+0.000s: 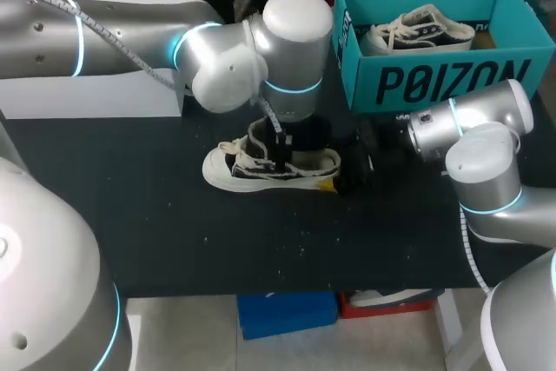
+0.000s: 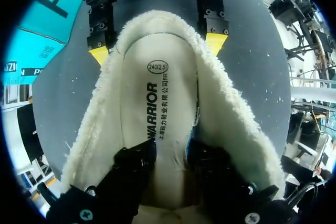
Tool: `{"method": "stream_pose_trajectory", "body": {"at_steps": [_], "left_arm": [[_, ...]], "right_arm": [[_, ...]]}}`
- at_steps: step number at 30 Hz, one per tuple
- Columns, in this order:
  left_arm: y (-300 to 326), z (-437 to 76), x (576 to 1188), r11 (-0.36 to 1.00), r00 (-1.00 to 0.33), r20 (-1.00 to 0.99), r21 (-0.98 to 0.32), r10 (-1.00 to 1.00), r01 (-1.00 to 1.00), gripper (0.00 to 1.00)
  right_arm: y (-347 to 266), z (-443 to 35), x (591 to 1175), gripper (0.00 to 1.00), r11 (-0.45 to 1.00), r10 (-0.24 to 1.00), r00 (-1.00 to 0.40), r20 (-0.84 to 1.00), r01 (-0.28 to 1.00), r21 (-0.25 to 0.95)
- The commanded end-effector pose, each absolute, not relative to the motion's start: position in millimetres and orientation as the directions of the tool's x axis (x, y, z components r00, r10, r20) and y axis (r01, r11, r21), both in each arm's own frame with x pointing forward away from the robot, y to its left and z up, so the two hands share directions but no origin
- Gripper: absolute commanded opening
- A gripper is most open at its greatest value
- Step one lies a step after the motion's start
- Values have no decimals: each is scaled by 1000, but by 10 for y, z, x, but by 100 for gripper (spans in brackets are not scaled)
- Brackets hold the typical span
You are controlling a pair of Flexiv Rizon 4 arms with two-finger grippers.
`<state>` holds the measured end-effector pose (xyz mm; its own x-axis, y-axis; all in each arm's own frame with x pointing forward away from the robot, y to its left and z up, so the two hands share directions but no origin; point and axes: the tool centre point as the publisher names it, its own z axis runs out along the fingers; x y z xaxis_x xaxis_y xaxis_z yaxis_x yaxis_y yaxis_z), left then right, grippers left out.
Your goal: Take the shoe out of the shoebox, open the shoe tongue, remove and reinsert the insole, then place the shoe into the shoebox
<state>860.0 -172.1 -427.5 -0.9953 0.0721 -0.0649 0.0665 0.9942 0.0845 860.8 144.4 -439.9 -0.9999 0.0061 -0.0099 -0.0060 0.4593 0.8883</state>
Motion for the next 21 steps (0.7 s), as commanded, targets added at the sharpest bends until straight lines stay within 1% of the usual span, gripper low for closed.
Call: {"method": "stream_pose_trajectory", "body": {"at_steps": [1, 3, 6, 9, 14, 17, 21], "left_arm": [[-1637, -4779, 8577, 993, -972, -221, 108, 76, 54, 44], [-1636, -4779, 8578, 993, -968, -237, 100, 78, 55, 47], [-1642, -4851, 8580, 994, -968, -241, 93, 72, 51, 43], [-1641, -4938, 8606, 995, -964, -259, 94, 67, 44, 45], [-1608, -5022, 8746, 995, -929, -367, 96, 50, 16, 45], [-1572, -5058, 8883, 996, -912, -410, 87, 37, 1, 47], [-1538, -5085, 9051, 997, -882, -471, 79, 24, -15, 44]], "right_arm": [[1444, -4417, 8612, 0, 460, 8, -1000, -10, -5, 888], [1444, -4417, 8612, 0, 460, 8, -1000, -10, -5, 888], [1444, -4417, 8612, 0, 460, 8, -1000, -10, -5, 888], [1444, -4417, 8612, 0, 460, 8, -1000, -10, -5, 888], [1444, -4417, 8612, 0, 460, 8, -1000, -10, -5, 888], [1444, -4417, 8612, 0, 460, 8, -1000, -10, -5, 888], [1444, -4417, 8612, 0, 460, 8, -1000, -10, -5, 888]]}}
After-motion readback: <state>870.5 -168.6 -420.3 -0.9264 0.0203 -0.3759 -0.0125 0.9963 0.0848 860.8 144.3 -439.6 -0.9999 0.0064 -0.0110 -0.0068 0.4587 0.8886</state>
